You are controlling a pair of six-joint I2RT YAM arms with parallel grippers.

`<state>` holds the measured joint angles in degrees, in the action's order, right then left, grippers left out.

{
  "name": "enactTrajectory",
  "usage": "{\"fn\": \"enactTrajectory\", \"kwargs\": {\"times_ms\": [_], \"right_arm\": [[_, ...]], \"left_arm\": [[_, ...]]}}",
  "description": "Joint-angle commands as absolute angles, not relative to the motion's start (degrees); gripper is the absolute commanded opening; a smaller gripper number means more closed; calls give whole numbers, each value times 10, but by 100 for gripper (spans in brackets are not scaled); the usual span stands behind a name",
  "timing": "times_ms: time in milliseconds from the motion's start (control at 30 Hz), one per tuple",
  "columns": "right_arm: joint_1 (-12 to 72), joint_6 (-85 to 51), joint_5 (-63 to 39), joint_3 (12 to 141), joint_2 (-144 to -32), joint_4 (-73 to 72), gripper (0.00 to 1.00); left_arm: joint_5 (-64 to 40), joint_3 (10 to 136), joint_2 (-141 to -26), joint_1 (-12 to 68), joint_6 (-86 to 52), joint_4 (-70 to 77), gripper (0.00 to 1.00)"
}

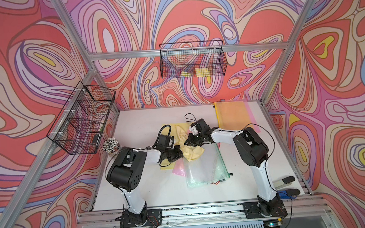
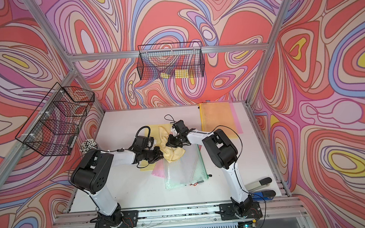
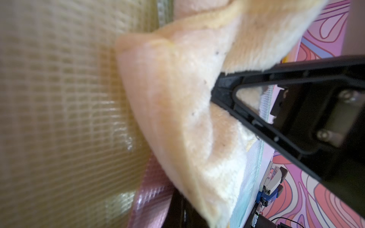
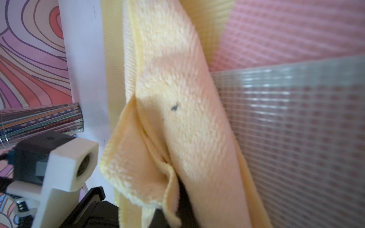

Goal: Wipe the document bag
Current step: Wipe the dirt from the document bag.

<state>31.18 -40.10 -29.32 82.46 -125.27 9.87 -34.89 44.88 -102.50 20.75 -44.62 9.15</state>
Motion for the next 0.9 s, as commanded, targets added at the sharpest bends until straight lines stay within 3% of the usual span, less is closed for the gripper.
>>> {"fn": "enactTrajectory", "kwargs": {"times_ms": [0,200,367,467,700,867], "right_arm": [[272,-385,-264,762,-1211,118,0],[186,-348,-246,642,-1114,132,0],[152,-320,-231,617,-1065,164,0],[170,-350,-267,623,-1060,133,0],[326,-407,-260,724,-1133,106,0],[345,-470,-275,693,-1166,24,0]], "left_arm": [[-325,459,-1021,209,-436,63,0],[-325,458,-1031,209,-440,68,0],[-328,459,-1031,209,-443,71,0],[-328,461,-1031,209,-444,72,0],[-325,461,-1027,209,-451,74,0],[-322,460,-1020,209,-451,69,0]]}}
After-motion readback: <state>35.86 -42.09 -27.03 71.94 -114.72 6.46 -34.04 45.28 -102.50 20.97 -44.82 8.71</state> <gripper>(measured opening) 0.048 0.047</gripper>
